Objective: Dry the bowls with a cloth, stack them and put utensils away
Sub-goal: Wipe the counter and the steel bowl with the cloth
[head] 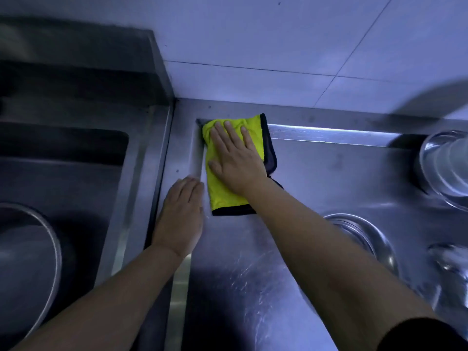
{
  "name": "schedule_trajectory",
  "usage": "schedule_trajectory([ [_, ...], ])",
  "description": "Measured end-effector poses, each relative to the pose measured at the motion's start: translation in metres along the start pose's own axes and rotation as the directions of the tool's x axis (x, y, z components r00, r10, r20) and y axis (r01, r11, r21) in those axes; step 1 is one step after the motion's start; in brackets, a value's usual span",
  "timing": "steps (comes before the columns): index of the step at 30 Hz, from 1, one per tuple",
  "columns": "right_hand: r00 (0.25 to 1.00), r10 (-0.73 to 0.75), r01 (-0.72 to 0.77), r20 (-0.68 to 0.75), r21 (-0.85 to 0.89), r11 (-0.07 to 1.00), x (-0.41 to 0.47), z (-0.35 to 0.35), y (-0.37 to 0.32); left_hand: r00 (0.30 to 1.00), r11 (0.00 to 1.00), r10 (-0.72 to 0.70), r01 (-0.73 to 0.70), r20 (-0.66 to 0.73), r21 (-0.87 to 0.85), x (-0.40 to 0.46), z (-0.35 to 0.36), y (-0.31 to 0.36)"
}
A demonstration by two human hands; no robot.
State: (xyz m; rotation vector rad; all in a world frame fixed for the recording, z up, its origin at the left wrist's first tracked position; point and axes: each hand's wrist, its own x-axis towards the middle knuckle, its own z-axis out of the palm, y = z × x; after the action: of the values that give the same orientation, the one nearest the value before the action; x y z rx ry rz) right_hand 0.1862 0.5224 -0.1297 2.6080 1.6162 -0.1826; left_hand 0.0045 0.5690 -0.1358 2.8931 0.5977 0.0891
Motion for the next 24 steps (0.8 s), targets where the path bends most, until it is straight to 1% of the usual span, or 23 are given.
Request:
schedule_trajectory([
  [2,1.0,-0.02,0.02,-0.007,-0.001,1.0,-0.009,0.001,0.018,0.999,1.0,-0.003,0.003,-0.037,-0.001,0.0,0.0,0.003],
  [3,1.0,0.004,-0.004,-0.014,0.009,1.0,-0.017,0.004,0.032,0.999,1.0,-0.003,0.003,-0.052,0.006,0.001,-0.001,0.004],
  [6,0.983,0.18,-0.179,-0.025,0.042,0.983,-0.05,0.008,0.082,0.997,1.0,-0.013,0.014,-0.072,0.016,0.002,-0.002,0.006],
  [8,0.939,0.343,-0.342,-0.03,0.051,0.938,-0.076,0.008,0.119,0.997,1.0,-0.014,0.015,-0.074,0.013,0.002,-0.002,0.006],
  [11,0.813,0.582,-0.578,-0.03,0.082,0.812,-0.109,0.005,0.169,0.995,1.0,-0.008,0.009,-0.096,0.019,0.002,0.001,0.006],
  [14,0.671,0.742,-0.735,-0.004,0.128,0.666,-0.127,0.003,0.194,0.996,1.0,-0.022,0.022,-0.087,0.006,0.001,0.002,0.004],
  [16,0.569,0.822,-0.814,0.004,0.142,0.563,-0.128,0.004,0.19,0.997,1.0,-0.015,0.015,-0.075,0.0,0.0,0.002,0.003],
  [18,0.464,0.885,-0.877,0.025,0.155,0.456,-0.122,0.006,0.168,0.998,1.0,0.004,-0.004,-0.07,-0.004,-0.001,0.0,0.002],
  [19,0.443,0.896,-0.887,0.027,0.158,0.434,-0.116,0.007,0.153,0.997,1.0,0.01,-0.011,-0.082,-0.005,-0.001,0.0,0.002],
  [20,0.458,0.889,-0.88,0.023,0.154,0.449,-0.111,0.008,0.134,0.995,1.0,0.014,-0.014,-0.095,-0.008,-0.002,0.002,0.001],
  [21,0.507,0.862,-0.854,0.014,0.141,0.5,-0.107,0.009,0.112,0.994,1.0,0.015,-0.017,-0.106,-0.016,-0.003,0.003,0.0],
  [24,0.736,0.677,-0.674,-0.009,0.097,0.733,-0.105,0.017,0.04,0.991,0.998,0.023,-0.03,-0.132,-0.053,-0.006,0.007,-0.003],
])
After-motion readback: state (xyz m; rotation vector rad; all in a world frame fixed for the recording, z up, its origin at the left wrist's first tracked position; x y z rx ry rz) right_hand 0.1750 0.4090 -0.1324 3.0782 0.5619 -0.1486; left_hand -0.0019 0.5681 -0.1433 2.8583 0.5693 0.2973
